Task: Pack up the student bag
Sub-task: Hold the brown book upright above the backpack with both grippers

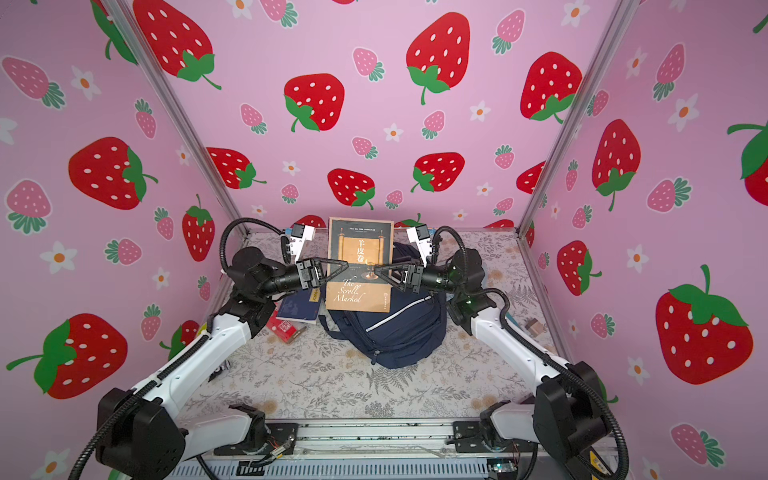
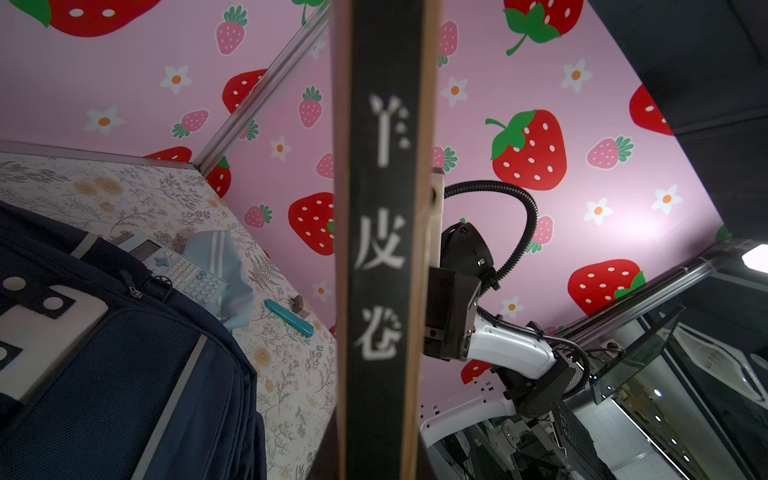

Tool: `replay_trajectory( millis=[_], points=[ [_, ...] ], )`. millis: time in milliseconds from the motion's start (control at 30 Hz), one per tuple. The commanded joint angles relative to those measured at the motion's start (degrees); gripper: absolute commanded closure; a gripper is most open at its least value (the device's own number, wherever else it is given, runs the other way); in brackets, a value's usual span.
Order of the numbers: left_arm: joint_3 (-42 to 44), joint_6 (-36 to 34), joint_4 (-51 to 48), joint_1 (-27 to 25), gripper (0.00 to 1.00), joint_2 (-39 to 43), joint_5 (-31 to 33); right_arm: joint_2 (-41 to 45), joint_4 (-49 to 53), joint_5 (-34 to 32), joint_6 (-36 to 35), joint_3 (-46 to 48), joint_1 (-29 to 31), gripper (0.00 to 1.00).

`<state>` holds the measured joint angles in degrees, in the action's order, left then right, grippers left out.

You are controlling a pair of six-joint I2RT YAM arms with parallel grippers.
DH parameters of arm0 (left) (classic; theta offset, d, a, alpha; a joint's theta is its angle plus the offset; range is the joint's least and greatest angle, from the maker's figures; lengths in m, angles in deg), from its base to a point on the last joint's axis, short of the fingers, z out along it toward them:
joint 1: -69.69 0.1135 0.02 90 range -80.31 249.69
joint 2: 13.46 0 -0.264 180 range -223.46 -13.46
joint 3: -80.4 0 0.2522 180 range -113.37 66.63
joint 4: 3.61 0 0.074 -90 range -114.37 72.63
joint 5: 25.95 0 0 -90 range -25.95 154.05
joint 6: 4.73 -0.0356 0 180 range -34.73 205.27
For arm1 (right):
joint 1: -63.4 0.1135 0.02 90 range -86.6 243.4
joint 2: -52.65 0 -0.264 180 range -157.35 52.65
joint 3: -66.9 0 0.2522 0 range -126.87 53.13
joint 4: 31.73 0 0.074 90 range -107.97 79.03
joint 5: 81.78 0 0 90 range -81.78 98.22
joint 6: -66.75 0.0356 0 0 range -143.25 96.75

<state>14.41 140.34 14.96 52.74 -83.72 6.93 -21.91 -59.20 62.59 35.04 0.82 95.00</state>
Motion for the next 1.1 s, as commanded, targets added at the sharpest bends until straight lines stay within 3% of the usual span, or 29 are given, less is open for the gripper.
replay_trajectory(
  millis=[0, 133, 367, 500, 600, 833, 1000, 1033, 1067],
  points=[
    [-1.2, 7.6, 15.6, -1.0, 1.00, 1.2, 2.2, 0.0, -11.1, -3.5, 6.3, 2.9, -0.2, 0.16],
    [-1.6, 10.1, 19.1, -2.1, 1.00, 0.9, 2.3, -2.5, -21.0, -3.9, 12.7, 5.2, -0.3, 0.09],
    [-1.4, 13.5, 24.1, -3.2, 1.00, -1.4, 2.1, -5.2, -30.2, -2.7, 18.6, 3.6, 0.1, 0.16],
    [-0.8, 14.2, 26.0, -3.4, 1.00, -2.8, 1.8, -5.1, -30.8, -2.1, 19.0, 1.9, 0.1, 0.33],
    [-0.3, 13.3, 25.2, -3.3, 1.00, -2.9, 1.5, -4.2, -28.5, -2.6, 17.6, 1.0, 0.1, 0.55],
    [-1.1, 9.8, 21.0, -3.3, 1.00, -2.9, -1.1, -2.3, -23.5, -3.4, 14.4, -0.3, 0.0, 0.81],
    [-1.1, 6.3, 16.1, -3.3, 1.00, -2.0, -1.6, 0.9, -12.5, -6.4, 7.9, -0.9, -0.3, 1.00],
    [-1.2, 5.1, 14.4, -3.3, 0.98, -1.8, -1.6, 1.5, -11.4, -6.9, 7.2, -0.7, -0.6, 1.00],
    [-1.6, 2.9, 11.4, -3.3, 0.80, -1.4, -1.4, 2.1, -10.7, -7.1, 6.9, -0.5, -0.9, 1.00]
  ],
)
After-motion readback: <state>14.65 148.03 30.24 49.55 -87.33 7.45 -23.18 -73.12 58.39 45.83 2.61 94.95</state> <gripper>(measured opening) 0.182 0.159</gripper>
